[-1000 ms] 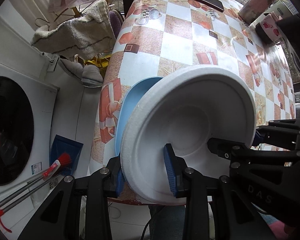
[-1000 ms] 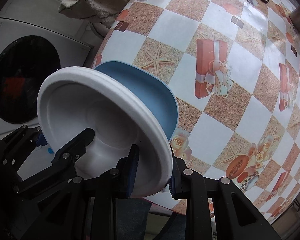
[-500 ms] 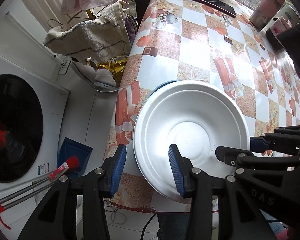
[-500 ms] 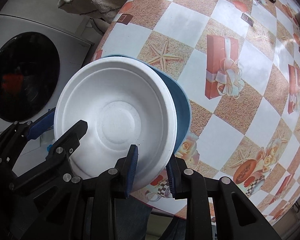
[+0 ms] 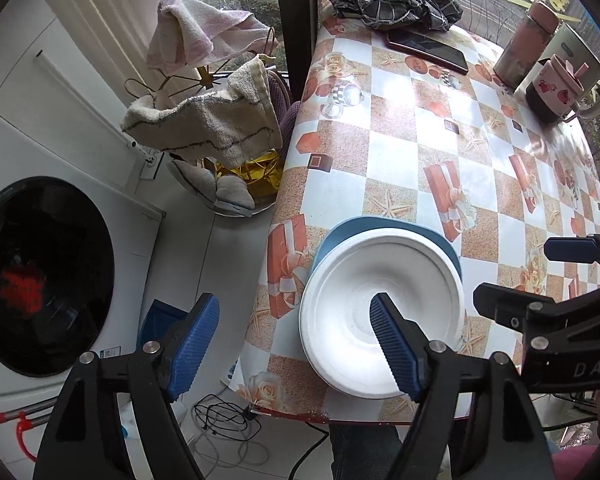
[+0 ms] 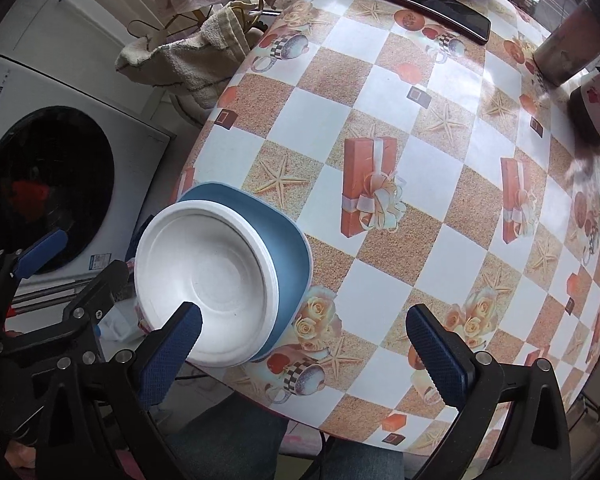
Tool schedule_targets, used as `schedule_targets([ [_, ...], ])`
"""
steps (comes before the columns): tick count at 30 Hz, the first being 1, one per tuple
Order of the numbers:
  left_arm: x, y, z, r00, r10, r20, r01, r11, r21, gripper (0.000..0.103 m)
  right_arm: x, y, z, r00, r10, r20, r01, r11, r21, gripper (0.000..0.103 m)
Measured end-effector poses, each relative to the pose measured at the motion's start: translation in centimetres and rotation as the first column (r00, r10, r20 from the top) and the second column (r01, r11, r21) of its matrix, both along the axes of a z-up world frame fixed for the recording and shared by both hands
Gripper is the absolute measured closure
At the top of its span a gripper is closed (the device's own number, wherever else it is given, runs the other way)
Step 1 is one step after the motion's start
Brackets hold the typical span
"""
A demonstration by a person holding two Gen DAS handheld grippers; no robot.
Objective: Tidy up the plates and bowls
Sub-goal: 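Withdraw both grippers from the plate and bowl stack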
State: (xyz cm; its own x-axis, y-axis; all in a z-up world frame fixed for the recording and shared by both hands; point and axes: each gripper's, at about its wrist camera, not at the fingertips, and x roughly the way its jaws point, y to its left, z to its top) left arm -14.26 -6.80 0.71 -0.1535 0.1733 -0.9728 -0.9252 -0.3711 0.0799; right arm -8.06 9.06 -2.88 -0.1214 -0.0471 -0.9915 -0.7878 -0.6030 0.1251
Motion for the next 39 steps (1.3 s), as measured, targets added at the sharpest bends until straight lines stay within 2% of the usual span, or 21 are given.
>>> schedule_targets([
  [4, 0.7, 0.0, 0.6, 0.997, -0.029, 0.071, 0.029, 1.0, -0.003, 0.015, 0.6, 0.0, 1.9, 0.999, -0.039, -0.028, 0.04, 0.999, 0.029, 0.0],
  [6, 1.0, -0.1, 0.9, 0.995, -0.045, 0.084, 0.045, 0.999, -0.002, 0.007, 1.1, 0.3, 2.6, 0.998, -0.056, -0.031, 0.058, 0.997, 0.046, 0.0],
  [9, 1.4, 0.0, 1.3, 0.994, -0.053, 0.091, 0.053, 0.999, 0.004, 0.001, 1.5, 0.3, 2.4, 0.996, -0.082, -0.04, 0.084, 0.996, 0.028, 0.0],
  [15, 1.8, 0.1, 1.4, 0.993, -0.056, 0.104, 0.057, 0.998, -0.01, 0.001, 2.5, 0.5, 1.7, 0.992, -0.127, -0.018, 0.127, 0.992, -0.003, 0.0],
  [20, 2.3, 0.6, 1.2, 0.987, -0.086, 0.135, 0.091, 0.995, -0.033, 0.001, 2.3, 0.4, 1.5, 0.993, -0.117, -0.014, 0.117, 0.993, -0.01, 0.0],
  [25, 3.3, 1.1, 1.6, 0.984, -0.138, 0.111, 0.141, 0.99, -0.028, 0.001, 2.2, 0.6, 1.7, 0.992, -0.123, -0.027, 0.123, 0.992, -0.006, 0.0],
  [39, 3.8, 1.9, 1.7, 0.981, -0.172, 0.088, 0.176, 0.984, -0.039, 0.001, 2.5, 1.2, 1.3, 0.991, -0.133, -0.03, 0.132, 0.991, -0.026, 0.0],
])
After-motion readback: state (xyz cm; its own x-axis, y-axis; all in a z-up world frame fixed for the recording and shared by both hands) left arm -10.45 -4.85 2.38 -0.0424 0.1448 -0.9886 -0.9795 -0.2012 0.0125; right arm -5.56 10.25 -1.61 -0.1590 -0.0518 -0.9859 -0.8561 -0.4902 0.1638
